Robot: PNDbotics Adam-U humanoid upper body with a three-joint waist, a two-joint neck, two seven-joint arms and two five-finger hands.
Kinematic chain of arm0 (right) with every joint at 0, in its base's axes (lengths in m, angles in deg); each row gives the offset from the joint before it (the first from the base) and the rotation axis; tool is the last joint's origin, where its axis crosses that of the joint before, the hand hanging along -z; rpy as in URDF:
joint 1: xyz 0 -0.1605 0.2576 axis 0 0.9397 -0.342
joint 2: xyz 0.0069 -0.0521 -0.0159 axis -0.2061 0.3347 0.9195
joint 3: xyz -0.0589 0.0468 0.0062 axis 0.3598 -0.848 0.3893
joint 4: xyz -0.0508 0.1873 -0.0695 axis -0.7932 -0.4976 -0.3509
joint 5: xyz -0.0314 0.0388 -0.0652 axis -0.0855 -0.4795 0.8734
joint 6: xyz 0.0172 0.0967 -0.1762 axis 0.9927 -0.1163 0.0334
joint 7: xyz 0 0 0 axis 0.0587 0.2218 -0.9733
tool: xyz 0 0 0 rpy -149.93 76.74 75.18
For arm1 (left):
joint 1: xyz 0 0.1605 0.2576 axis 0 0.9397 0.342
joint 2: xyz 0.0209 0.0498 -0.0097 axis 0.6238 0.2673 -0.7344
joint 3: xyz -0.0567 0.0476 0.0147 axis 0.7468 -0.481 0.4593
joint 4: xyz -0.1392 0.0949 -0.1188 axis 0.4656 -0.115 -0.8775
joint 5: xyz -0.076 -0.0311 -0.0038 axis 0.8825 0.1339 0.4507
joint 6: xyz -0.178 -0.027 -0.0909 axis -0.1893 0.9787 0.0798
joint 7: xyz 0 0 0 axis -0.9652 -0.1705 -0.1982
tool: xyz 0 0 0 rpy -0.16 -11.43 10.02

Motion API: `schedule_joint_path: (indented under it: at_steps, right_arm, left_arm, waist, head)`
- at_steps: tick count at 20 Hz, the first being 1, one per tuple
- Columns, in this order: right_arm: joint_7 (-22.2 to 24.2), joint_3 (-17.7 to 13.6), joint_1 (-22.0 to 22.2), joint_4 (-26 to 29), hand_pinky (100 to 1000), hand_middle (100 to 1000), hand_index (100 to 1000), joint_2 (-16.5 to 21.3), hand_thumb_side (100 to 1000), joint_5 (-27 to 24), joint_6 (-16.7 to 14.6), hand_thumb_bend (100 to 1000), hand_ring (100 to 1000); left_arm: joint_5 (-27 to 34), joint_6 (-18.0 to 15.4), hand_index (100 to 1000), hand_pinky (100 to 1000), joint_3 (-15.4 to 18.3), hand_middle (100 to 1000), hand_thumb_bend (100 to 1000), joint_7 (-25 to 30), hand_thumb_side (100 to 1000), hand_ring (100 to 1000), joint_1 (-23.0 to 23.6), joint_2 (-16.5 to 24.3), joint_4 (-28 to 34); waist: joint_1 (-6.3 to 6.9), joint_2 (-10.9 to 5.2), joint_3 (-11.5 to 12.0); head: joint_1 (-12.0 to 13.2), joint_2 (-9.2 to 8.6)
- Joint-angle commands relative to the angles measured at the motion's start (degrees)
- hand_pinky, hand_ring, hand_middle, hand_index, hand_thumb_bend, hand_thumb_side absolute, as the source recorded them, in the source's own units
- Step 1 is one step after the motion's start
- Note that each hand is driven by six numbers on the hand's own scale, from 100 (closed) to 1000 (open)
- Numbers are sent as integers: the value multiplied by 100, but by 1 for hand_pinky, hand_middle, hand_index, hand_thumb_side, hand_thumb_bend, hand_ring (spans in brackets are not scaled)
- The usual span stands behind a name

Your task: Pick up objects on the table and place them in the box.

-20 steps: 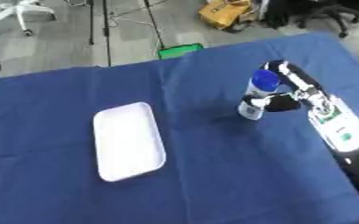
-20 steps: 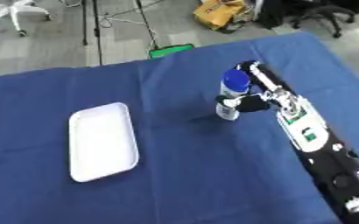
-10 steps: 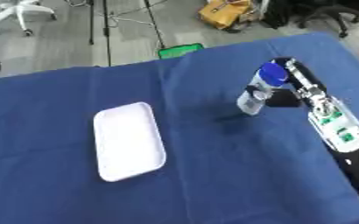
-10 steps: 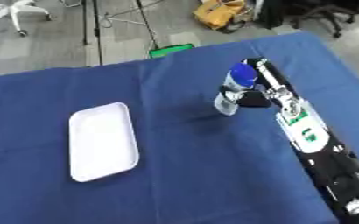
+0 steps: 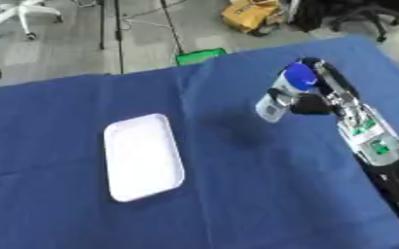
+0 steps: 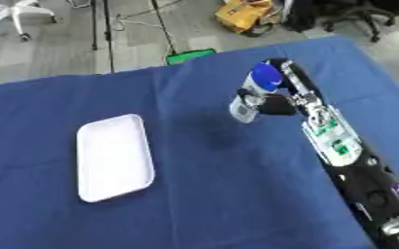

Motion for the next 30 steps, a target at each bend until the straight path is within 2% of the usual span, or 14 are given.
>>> schedule_joint_path:
  at_steps: [1,6,13,15,20,26,29,30]
  right_arm:
    - [214,160,-309,215,267,577,556,-18,100,-104,-25,100,466]
    - [609,453,-821,89,293,580,560,-245,108,-68,-56,100,478]
    - [1005,830,-1442,-436,303,577,559,-688,127,218,-257,100,481]
    - [1062,882,-1537,-570,304,577,559,-777,128,304,-323,100,481]
    - [1367,1100,-1779,-1038,336,587,574,-1174,122,685,-466,202,496]
    - [1640,1203,-1826,-1632,366,603,601,-1562,135,1259,-800,234,510]
    - [1873,1273,-1824,-1753,454,659,678,-1666,223,1410,-961,377,567]
    - [1995,1294,-1824,-1762,586,735,740,-1677,237,1460,-1026,641,665]
  left_arm:
    - [21,2,780,750,-7,718,483,24,894,745,-56,51,66]
    - [22,4,780,750,-23,718,484,41,894,745,-47,49,60]
    - [42,-5,780,750,-83,718,484,104,893,745,-75,22,51]
    - [47,-6,781,750,-93,718,484,118,893,745,-81,18,50]
    - [67,-9,780,750,-138,717,484,164,893,744,-118,6,44]
    - [83,-15,780,750,-164,714,486,193,893,739,-157,-28,53]
    - [88,-15,780,750,-171,714,486,198,893,739,-159,-30,51]
    - [88,-16,780,750,-173,714,490,201,886,739,-161,-33,51]
  waist:
    - [-77,-130,11]
    - [-50,-168,84]
    - [-23,-188,231]
    - [-18,-191,258]
    - [-8,-169,431]
    - [-14,-155,578]
    - [-24,-155,589]
    - [-26,-155,589]
  head:
    - [-34,-4]
    - [-98,-2]
    - [-210,-15]
    - [-237,-19]
    - [-367,-105]
    - [-497,-161]
    - [-516,-167]
    - [-518,-170]
